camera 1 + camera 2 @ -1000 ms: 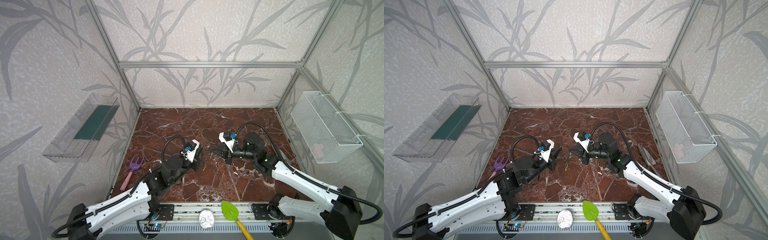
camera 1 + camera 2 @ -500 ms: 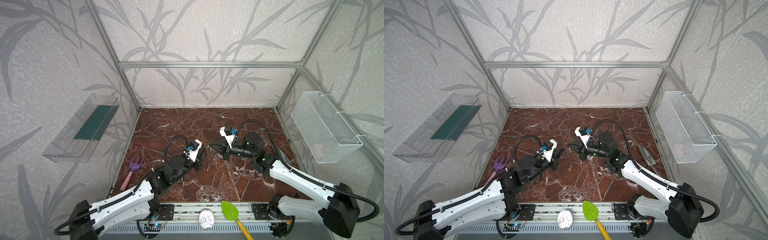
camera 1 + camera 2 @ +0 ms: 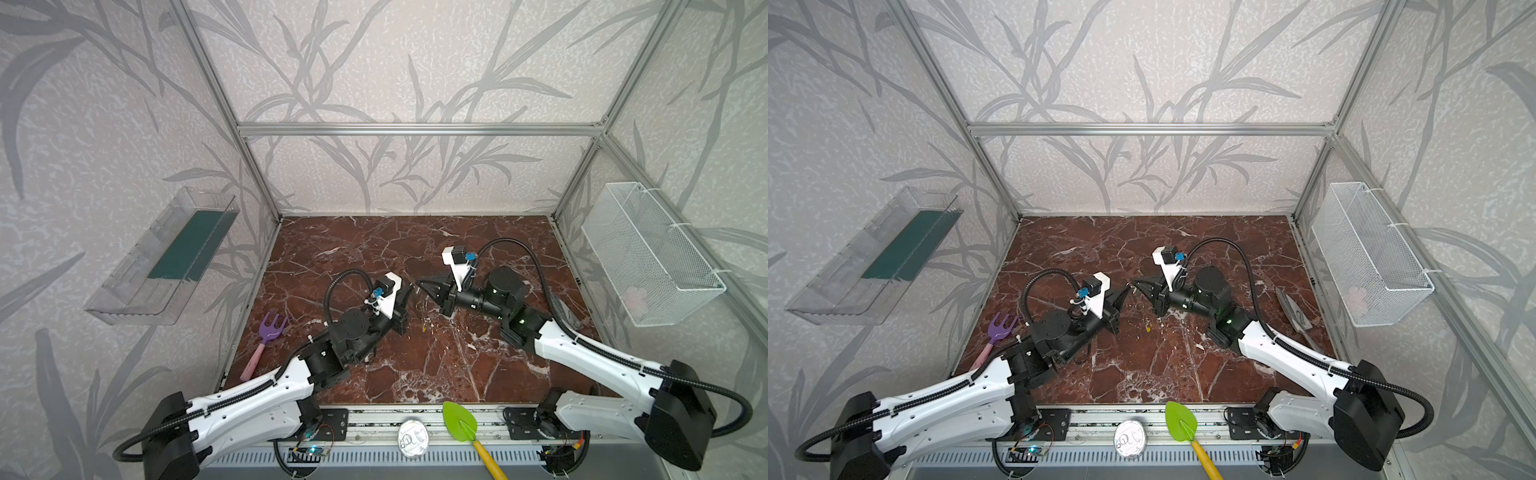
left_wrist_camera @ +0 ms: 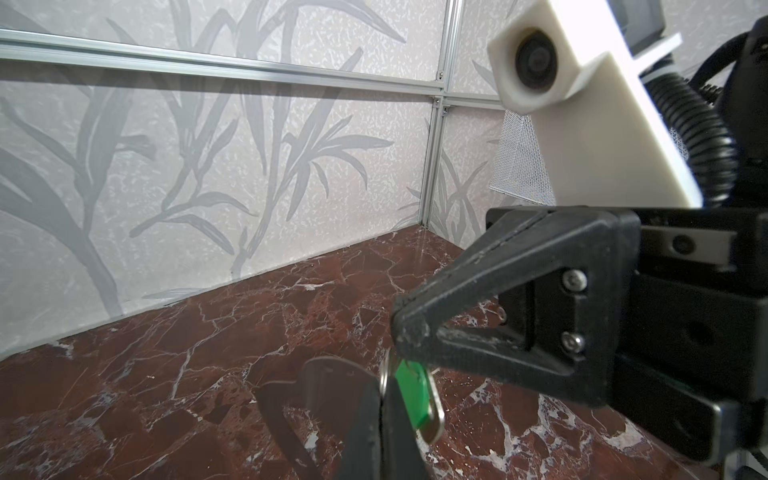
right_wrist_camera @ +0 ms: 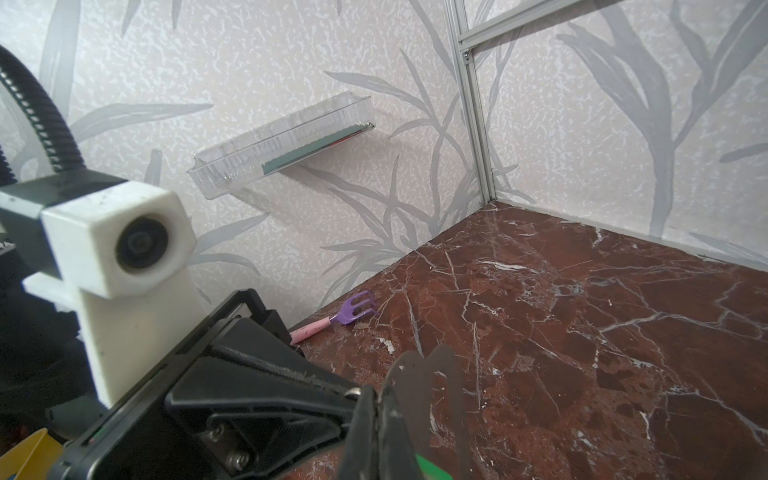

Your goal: Put the keys on the keyring

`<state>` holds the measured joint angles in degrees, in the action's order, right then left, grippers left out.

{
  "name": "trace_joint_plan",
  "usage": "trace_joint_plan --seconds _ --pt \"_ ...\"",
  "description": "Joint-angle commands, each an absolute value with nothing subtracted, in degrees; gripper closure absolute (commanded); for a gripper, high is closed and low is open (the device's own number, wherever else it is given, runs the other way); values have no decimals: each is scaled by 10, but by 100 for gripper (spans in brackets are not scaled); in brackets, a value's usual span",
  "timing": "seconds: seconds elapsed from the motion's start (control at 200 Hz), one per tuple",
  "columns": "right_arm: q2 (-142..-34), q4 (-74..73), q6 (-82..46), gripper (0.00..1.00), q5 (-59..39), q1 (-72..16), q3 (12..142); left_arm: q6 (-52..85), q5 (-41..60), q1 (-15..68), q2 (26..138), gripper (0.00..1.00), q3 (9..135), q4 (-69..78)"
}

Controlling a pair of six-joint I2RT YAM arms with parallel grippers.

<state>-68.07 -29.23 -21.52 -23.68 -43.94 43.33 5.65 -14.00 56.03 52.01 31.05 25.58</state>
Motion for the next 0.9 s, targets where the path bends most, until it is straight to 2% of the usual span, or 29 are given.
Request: trace_joint_plan --seconds 0.0,0.9 --pt "-683 -350 -251 100 -210 -446 424 72 -155 566 525 100 305 304" --pt "-683 -358 -250 100 -164 -450 415 62 -132 578 512 100 294 325"
